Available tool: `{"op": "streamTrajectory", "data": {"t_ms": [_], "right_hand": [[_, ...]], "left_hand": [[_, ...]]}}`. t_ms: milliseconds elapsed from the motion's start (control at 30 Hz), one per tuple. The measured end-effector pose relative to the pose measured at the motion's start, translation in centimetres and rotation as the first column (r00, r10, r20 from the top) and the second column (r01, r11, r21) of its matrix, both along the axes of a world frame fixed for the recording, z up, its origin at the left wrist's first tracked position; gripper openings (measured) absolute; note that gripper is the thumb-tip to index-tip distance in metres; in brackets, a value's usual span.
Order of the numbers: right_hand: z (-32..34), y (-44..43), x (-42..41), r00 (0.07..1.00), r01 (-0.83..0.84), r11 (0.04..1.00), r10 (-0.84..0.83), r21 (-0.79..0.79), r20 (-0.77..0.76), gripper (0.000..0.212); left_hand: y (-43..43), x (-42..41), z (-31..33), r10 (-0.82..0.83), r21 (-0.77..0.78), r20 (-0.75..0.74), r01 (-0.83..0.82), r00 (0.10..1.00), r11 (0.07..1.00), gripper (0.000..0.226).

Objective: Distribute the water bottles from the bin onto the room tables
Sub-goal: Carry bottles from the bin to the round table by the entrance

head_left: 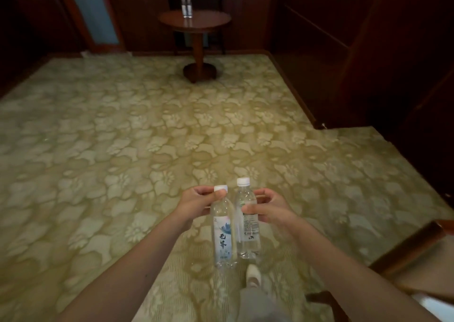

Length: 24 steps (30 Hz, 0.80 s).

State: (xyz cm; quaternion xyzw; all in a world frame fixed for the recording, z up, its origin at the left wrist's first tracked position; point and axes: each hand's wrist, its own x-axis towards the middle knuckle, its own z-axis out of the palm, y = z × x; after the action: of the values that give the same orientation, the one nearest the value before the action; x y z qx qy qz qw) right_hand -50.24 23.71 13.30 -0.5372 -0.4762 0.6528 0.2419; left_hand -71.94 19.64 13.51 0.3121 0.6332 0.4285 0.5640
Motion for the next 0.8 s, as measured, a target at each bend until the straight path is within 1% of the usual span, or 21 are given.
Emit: {"op": "streamTrajectory", "data": {"t_ms": [67,200,300,367,533,667,800], "right_hand": [[0.0,2.6,-2.0,0.999,-0.046,0.999,0.046,0.008,0.003,0.049],[0.0,8.8,-5.7,0.995,-0.105,0.995,0.105,0.005,-0.002,0.05],[0.4,14.1,-8.6,0.99,-0.141,0.99,0.141,0.003,-0.009,0.049],[0.7,18.4,-10.7,0.985,-0.173,0.985,0.173,0.008,-0.017,0.048],[2.3,27.9,-16.0,0.97,-0.237,0.97,0.239,0.055,-0.039,0.05],[2.6,34.1,-19.4,0.963,-0.261,0.964,0.264,0.049,-0.062,0.052],[2.3,40.9,-22.9,0.958,-0.281,0.958,0.284,0.064,-0.041,0.051]], "left_hand": [[1.7,-1.9,0.0,0.023,0.003,-0.001,-0.023,1.0,1.0,0.033],[6.7,-5.6,-0.1,0.074,0.005,-0.01,-0.074,0.997,0.997,0.037],[11.4,-8.2,0.3,0.116,0.016,-0.002,-0.116,0.993,0.993,0.041],[15.0,-10.0,0.8,0.154,0.033,0.003,-0.154,0.988,0.987,0.038],[22.9,-14.7,2.6,0.233,0.08,-0.01,-0.231,0.973,0.97,0.04],[28.6,-18.0,3.2,0.268,0.087,-0.007,-0.266,0.963,0.96,0.044],[34.9,-21.3,2.9,0.268,0.095,-0.008,-0.266,0.963,0.959,0.046]]}}
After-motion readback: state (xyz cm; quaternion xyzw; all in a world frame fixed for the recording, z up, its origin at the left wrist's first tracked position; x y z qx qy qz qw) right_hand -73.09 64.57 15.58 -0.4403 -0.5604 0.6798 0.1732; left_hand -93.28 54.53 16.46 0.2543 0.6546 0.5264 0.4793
